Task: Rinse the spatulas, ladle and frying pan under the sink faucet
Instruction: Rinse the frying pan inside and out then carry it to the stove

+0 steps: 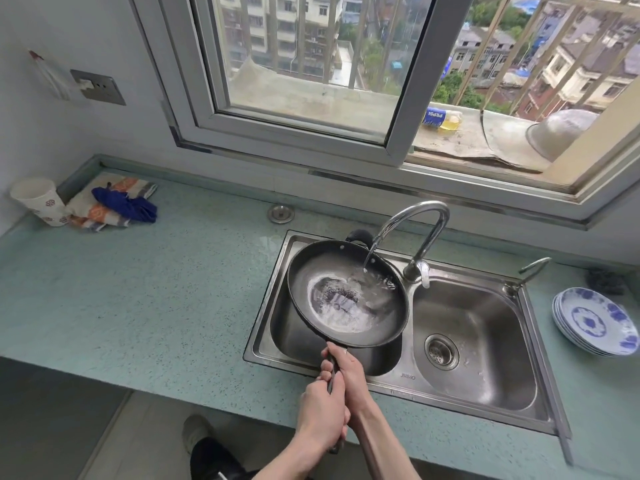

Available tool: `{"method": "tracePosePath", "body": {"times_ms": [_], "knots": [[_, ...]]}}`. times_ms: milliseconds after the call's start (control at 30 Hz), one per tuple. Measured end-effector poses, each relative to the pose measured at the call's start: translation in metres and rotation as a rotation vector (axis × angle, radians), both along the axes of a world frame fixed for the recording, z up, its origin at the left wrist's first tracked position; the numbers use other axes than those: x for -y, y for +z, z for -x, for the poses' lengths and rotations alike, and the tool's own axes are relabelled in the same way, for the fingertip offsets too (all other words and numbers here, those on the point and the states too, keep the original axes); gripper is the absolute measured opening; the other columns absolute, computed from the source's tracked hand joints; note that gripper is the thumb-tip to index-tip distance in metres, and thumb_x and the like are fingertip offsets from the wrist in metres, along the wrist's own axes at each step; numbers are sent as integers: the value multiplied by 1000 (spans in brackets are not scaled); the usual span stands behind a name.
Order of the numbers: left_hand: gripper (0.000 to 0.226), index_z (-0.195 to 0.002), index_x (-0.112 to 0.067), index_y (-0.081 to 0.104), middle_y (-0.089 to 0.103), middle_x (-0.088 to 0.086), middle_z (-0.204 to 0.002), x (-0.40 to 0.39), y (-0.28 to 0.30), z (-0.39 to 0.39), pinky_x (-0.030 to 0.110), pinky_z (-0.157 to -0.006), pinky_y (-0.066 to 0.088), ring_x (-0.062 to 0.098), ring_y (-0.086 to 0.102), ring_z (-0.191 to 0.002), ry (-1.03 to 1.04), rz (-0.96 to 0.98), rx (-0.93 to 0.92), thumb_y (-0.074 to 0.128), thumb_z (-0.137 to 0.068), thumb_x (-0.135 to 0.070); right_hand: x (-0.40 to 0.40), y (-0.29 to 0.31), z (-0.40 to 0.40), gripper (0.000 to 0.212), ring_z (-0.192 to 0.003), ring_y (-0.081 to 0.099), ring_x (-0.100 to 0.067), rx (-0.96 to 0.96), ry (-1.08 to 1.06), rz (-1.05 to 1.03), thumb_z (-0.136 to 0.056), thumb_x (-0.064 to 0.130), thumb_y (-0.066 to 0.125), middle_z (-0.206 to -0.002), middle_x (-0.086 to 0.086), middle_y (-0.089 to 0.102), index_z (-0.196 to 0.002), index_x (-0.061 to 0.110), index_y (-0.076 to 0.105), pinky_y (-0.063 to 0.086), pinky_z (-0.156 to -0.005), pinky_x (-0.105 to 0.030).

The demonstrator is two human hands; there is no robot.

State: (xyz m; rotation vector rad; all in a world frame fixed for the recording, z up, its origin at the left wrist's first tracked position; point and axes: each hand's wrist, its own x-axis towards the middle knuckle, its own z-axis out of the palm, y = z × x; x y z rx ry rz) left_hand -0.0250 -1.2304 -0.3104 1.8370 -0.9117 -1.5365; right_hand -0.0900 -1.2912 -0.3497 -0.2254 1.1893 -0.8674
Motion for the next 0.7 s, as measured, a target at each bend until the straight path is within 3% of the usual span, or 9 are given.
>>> {"method": "tracePosePath", "body": {"times_ms": [267, 500, 700], "knots": [[53, -62, -11, 43, 43, 9, -45, 0, 6, -5, 21, -35, 32, 19, 41, -31, 15, -85, -273, 40, -110, -32, -3, 12, 7, 22, -42, 45, -17, -199, 28, 48, -103, 14, 60, -57, -9, 49, -84, 2, 56, 41, -41, -24], [55, -62, -9, 43, 42, 10, -47, -10, -10, -14, 24, -35, 35, 19, 40, -32, -18, -36, -309, 39, -111, -34, -12, 10, 4, 22, -47, 49, -21, -254, 104, 155, -104, 20, 59, -62, -10, 50, -88, 6, 55, 44, -45, -28], [54, -65, -6, 45, 43, 10, -44, -16, -9, -15, 26, -36, 32, 20, 41, -31, -13, 31, -227, 39, -111, -33, -15, 6, 1, 22, -48, 49, -20, -175, 101, 162, -105, 23, 59, -63, -8, 49, -92, 6, 55, 43, -48, -28]]}}
